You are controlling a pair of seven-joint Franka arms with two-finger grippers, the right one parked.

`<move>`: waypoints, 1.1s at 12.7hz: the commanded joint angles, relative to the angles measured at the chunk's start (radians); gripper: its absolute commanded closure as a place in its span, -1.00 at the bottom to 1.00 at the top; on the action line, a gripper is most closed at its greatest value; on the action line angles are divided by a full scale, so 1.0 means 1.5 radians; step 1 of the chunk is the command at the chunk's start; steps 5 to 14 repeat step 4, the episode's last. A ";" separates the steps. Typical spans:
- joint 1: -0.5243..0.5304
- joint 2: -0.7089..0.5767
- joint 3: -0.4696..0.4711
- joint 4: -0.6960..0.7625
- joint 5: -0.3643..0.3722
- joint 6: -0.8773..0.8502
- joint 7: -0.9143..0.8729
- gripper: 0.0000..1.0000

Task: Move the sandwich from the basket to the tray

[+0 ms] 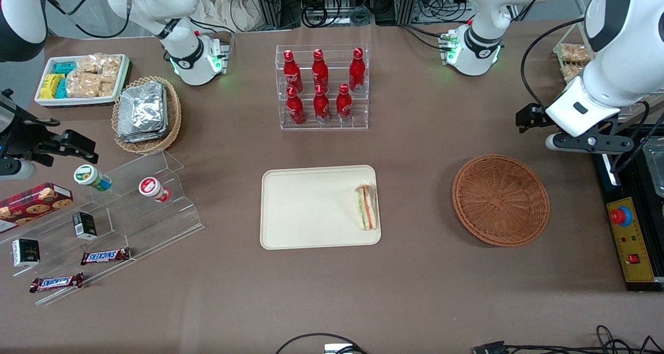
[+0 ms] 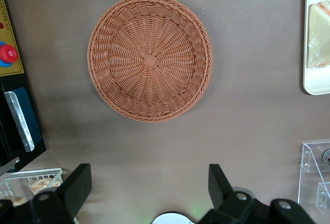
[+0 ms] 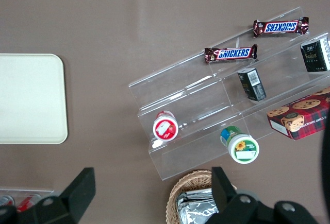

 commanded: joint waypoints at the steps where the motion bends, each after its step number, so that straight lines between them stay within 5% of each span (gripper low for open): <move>1: -0.006 -0.002 0.007 0.003 0.000 -0.001 -0.002 -1.00; 14: -0.003 -0.002 0.007 0.003 0.000 -0.001 -0.001 -1.00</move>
